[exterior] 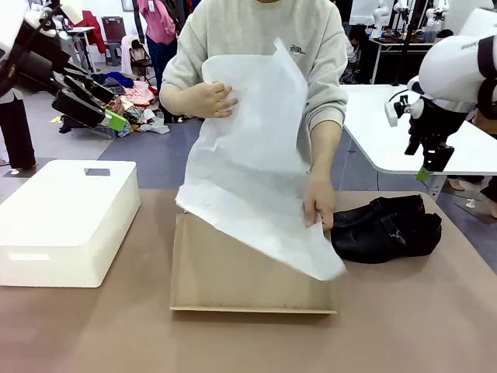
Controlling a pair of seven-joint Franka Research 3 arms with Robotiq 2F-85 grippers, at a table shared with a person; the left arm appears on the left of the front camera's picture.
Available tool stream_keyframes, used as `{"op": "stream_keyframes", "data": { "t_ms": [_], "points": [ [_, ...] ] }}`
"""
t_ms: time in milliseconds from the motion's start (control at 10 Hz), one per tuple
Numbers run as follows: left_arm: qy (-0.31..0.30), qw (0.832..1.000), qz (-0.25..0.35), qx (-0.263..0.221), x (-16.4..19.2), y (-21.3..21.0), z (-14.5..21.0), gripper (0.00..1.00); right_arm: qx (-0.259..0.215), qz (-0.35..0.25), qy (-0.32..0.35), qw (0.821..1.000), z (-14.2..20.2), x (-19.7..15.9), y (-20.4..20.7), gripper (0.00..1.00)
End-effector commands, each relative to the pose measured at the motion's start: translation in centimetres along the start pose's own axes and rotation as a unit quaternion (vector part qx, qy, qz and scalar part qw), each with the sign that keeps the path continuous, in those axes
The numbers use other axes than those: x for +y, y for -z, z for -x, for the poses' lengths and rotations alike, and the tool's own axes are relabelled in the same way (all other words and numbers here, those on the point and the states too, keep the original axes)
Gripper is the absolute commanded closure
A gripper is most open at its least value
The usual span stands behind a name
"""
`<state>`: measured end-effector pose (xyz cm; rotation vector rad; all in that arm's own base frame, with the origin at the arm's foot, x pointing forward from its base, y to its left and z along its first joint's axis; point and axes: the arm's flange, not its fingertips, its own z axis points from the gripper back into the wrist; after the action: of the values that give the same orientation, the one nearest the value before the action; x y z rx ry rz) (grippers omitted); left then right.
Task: Pack the shoes into the box.
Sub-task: Place one shoe of the Shoes into the Shoes Box.
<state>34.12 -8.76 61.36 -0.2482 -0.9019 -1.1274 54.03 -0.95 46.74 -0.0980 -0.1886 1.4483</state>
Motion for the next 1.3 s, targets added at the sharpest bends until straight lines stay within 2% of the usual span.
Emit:
{"op": "stream_keyframes", "data": {
  "t_ms": [0,400,600,1200],
  "points": [
    [0.007,1.0,0.008,-0.006,0.1,0.0,0.2,0.0,-0.022,-0.006,-0.009,1.0,0.5,-1.9,1.0,0.0],
    [0.007,1.0,0.008,-0.006,0.1,0.0,0.2,0.0,-0.026,-0.009,0.006,1.0,0.9,-3.7,4.0,0.0],
    [0.007,1.0,0.008,-0.006,0.1,0.0,0.2,0.0,-0.032,-0.023,-0.013,0.999,1.2,-4.3,5.5,0.0],
    [0.007,1.0,0.008,-0.006,0.1,0.0,0.2,0.0,-0.043,-0.051,-0.013,0.998,1.3,-4.4,9.7,0.0]
  ]
}}
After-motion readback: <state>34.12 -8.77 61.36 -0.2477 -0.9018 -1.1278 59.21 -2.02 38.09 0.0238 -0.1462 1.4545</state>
